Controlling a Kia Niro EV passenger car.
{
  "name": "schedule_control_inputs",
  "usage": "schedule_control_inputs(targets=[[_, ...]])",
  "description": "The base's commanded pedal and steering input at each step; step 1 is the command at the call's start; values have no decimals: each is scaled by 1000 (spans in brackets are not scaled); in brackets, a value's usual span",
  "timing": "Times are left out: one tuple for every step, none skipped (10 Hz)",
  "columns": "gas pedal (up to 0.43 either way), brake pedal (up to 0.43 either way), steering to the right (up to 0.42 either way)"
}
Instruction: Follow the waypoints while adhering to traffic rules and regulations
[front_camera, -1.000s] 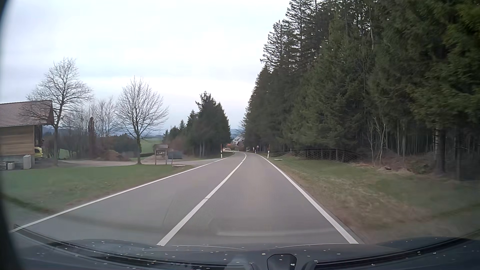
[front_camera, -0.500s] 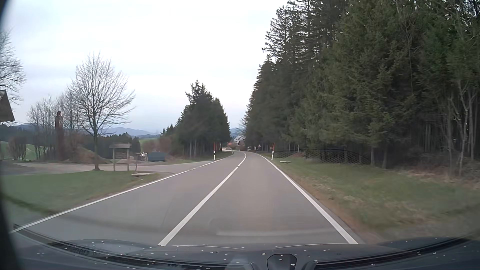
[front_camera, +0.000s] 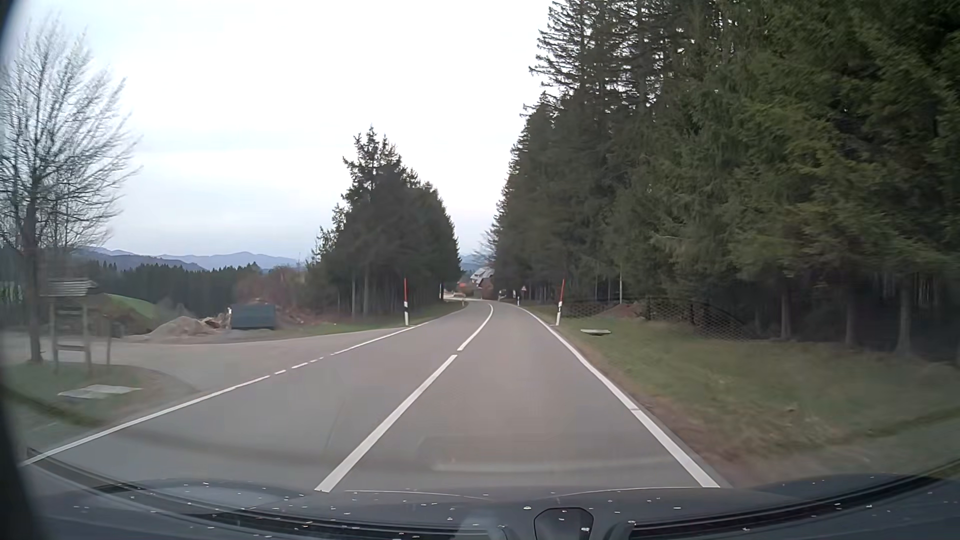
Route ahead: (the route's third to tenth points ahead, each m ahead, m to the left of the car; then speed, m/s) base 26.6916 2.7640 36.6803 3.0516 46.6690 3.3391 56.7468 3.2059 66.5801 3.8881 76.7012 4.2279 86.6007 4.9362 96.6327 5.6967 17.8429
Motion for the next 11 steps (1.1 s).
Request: schedule_control_inputs(targets=[[0,0,-3],[0,6,-3],[0,18,-3],[0,55,-3],[0,67,-3],[0,73,-3],[0,79,-3],[0,79,-3],[0,79,-3],[0,55,-3],[0,12,-3]])
